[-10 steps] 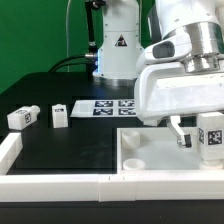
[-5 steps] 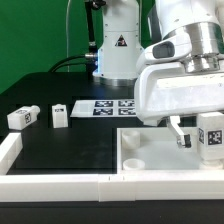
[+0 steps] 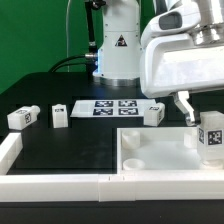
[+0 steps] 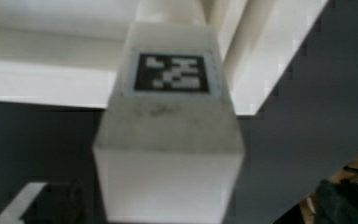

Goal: Assemble one leg

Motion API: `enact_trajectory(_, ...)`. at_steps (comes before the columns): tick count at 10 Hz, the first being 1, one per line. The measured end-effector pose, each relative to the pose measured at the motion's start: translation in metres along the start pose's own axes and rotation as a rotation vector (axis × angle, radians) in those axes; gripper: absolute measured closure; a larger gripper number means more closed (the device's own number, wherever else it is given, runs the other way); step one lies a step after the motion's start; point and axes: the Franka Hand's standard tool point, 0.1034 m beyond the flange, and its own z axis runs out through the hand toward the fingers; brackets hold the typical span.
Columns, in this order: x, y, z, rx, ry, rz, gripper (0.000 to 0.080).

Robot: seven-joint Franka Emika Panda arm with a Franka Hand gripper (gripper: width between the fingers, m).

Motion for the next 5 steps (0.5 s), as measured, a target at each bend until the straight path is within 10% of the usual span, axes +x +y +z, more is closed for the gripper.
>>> enact_trajectory(5,-0.006,0.011,0.009,0.069,-0.318,0.047,0.0151)
